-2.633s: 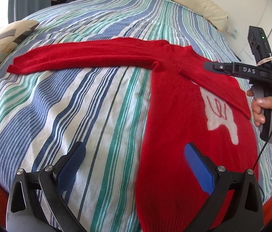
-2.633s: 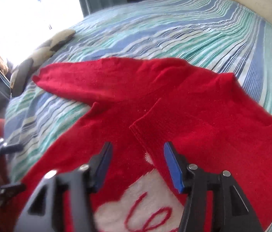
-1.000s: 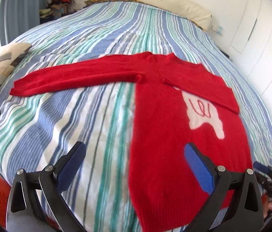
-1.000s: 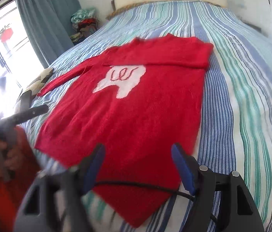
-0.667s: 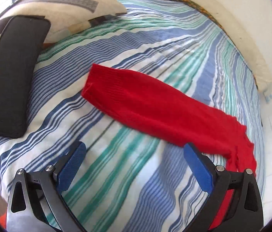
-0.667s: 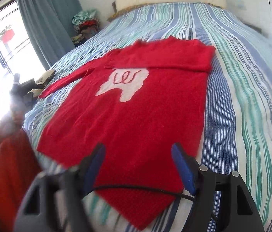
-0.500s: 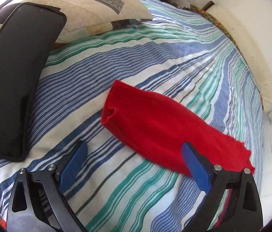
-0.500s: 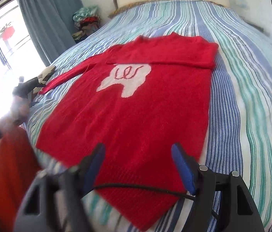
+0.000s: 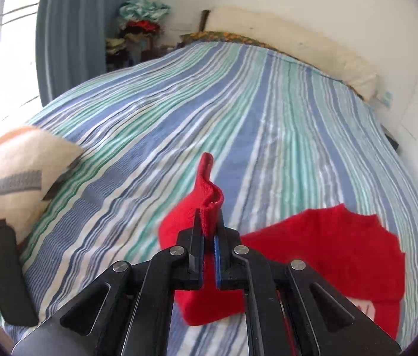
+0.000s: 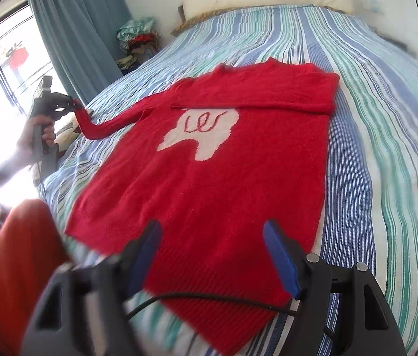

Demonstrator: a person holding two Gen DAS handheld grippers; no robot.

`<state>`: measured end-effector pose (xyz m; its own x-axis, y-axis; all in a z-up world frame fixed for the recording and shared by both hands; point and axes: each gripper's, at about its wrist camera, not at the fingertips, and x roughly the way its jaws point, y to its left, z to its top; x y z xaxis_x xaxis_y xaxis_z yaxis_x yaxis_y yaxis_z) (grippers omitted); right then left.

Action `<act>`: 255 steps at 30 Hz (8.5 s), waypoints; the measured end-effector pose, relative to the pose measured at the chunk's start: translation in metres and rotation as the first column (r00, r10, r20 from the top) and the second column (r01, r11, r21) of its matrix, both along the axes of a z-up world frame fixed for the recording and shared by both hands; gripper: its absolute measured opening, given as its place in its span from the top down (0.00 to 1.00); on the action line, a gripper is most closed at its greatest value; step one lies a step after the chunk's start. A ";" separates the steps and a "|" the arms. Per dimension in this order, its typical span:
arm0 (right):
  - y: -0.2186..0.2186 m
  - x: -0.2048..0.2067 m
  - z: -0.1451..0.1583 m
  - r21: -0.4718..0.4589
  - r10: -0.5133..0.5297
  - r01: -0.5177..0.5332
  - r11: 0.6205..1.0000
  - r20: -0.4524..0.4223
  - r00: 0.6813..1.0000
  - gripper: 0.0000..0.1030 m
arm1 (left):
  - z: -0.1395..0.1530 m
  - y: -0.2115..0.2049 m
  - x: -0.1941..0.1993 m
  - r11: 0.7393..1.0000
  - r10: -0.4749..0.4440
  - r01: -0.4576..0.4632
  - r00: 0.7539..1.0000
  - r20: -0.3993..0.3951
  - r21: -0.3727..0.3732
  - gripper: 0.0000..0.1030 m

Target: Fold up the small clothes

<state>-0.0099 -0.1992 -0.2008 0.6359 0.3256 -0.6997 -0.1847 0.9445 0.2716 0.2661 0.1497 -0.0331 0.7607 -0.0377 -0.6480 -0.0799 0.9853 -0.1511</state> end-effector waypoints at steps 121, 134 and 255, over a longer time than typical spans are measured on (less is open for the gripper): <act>0.014 -0.012 -0.043 -0.160 0.019 -0.059 0.985 -0.237 0.971 0.36 | -0.143 -0.144 -0.224 0.873 -0.378 0.460 0.848 -0.370 0.161 0.24; 0.014 -0.014 -0.043 -0.160 0.018 -0.055 0.986 -0.222 0.975 0.35 | -0.141 -0.143 -0.224 0.878 -0.377 0.453 0.854 -0.357 0.155 0.21; -0.205 0.035 -0.050 -0.223 -0.669 0.657 0.720 0.028 0.743 0.00 | -0.170 0.019 -0.076 0.991 0.108 -0.089 0.972 -0.208 0.099 0.00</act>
